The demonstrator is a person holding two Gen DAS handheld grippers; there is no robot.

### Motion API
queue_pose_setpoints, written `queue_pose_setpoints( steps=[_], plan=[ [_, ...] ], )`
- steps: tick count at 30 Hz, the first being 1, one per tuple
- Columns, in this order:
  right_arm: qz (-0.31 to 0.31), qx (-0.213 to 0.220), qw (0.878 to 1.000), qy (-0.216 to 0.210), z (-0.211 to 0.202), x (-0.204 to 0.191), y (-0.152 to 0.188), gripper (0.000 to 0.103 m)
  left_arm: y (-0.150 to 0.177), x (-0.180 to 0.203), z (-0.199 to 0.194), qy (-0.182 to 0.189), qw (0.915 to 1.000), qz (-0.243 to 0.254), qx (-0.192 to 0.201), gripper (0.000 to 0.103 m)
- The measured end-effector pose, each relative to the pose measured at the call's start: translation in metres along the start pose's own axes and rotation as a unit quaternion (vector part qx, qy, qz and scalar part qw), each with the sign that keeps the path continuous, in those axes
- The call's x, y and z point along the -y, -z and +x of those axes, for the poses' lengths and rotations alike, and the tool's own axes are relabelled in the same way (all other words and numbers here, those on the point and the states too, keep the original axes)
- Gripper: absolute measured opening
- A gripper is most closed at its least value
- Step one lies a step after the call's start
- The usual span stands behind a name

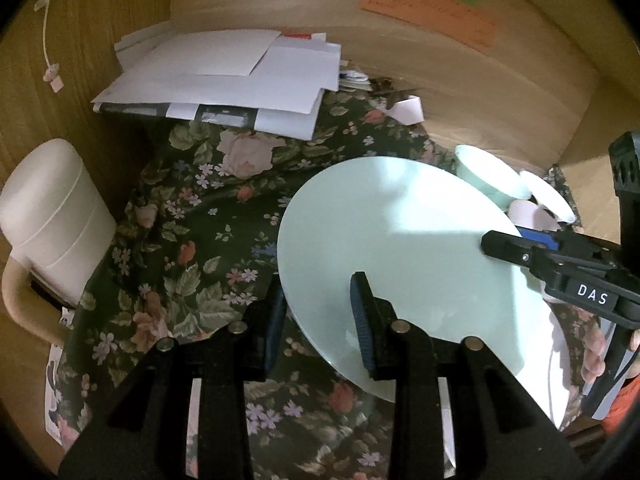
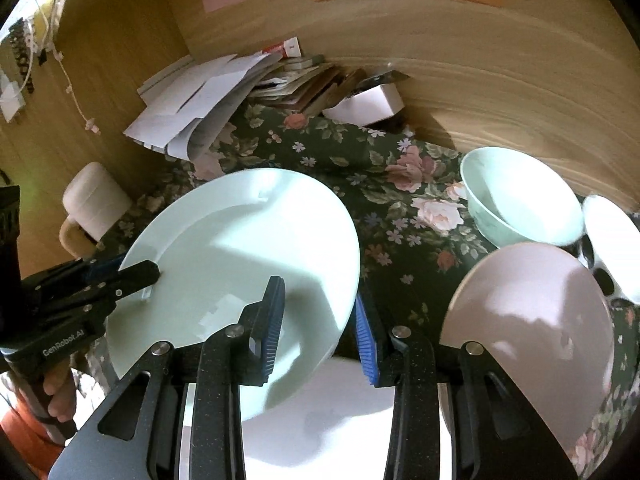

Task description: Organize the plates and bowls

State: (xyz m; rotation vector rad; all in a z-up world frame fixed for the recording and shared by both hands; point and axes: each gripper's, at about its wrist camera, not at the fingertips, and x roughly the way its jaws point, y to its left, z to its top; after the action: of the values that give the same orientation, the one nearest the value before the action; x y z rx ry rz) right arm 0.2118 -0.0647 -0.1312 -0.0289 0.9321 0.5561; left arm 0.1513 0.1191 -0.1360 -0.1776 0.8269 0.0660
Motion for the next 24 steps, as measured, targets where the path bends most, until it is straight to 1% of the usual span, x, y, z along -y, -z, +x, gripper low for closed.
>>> queue_pose_setpoints(
  steps=[9,24],
  plan=[
    [-0.001,0.015,1.000,0.005,-0.023,-0.001,0.016,0.032,0.010,0.017,-0.022,0.001,0.9998,0.013,0.013,0.032],
    [0.013,0.039,0.999,0.001,-0.060,0.002,0.044,0.032,0.028,0.038,-0.043,0.021,0.9994,0.021,0.019,0.032]
  ],
)
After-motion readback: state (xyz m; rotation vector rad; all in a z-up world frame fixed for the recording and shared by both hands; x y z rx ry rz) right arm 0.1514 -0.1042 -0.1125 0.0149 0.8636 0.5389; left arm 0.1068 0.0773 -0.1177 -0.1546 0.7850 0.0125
